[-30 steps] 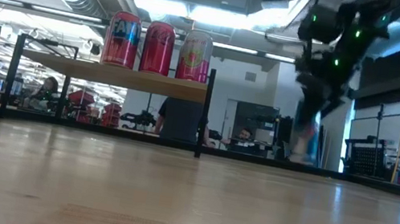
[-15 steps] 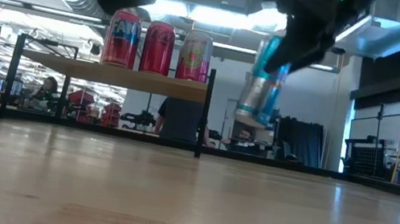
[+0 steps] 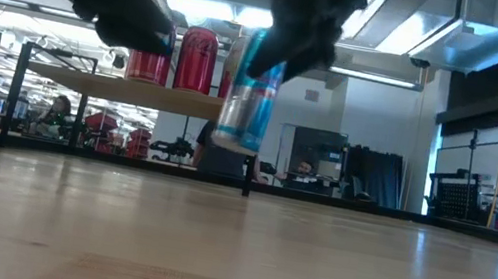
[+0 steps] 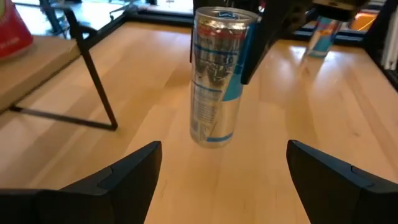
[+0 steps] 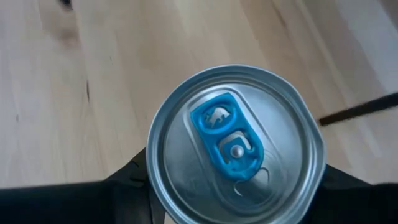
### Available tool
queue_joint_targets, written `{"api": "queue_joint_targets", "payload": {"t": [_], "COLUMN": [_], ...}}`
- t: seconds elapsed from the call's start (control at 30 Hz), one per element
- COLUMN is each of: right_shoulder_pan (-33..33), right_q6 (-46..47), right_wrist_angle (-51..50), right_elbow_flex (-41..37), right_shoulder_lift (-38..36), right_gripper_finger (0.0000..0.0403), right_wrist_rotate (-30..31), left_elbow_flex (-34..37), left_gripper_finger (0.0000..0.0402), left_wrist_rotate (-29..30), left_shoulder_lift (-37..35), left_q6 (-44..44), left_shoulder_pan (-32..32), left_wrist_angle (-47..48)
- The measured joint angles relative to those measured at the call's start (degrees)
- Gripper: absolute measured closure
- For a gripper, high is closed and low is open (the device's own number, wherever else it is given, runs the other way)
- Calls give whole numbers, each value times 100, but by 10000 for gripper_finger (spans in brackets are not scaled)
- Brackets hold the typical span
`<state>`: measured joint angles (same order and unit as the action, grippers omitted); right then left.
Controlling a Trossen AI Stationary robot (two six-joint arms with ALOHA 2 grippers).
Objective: Place canned beverage on shelf
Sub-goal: Put the top blue soda can on the shelf
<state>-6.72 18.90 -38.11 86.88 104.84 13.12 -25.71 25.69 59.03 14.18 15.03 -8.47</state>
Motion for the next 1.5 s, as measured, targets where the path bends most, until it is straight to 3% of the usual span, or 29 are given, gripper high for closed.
{"api": "queue_joint_targets", "payload": {"t": [0.5,0.83,1.03,1.3,1.5], "right_shoulder_pan": [-5,-3,-1,-7,-7], "right_q6": [28,-117,-201,-391,-290], "right_wrist_angle": [109,254,254,-728,-1888], "right_elbow_flex": [331,331,333,653,452], "right_shoulder_lift": [890,882,878,353,-397], "right_gripper_finger": [198,129,109,107,107], "right_wrist_rotate": [-380,-380,-372,-472,-82], "left_elbow_flex": [0,0,0,2,4], "left_gripper_finger": [83,83,83,83,83], "left_wrist_rotate": [214,177,170,157,-383], "left_shoulder_lift": [253,253,253,253,253], "left_q6": [196,195,194,176,-98], "left_shoulder_pan": [13,13,13,13,13], "left_wrist_angle": [-153,-148,-148,-146,-340]}}
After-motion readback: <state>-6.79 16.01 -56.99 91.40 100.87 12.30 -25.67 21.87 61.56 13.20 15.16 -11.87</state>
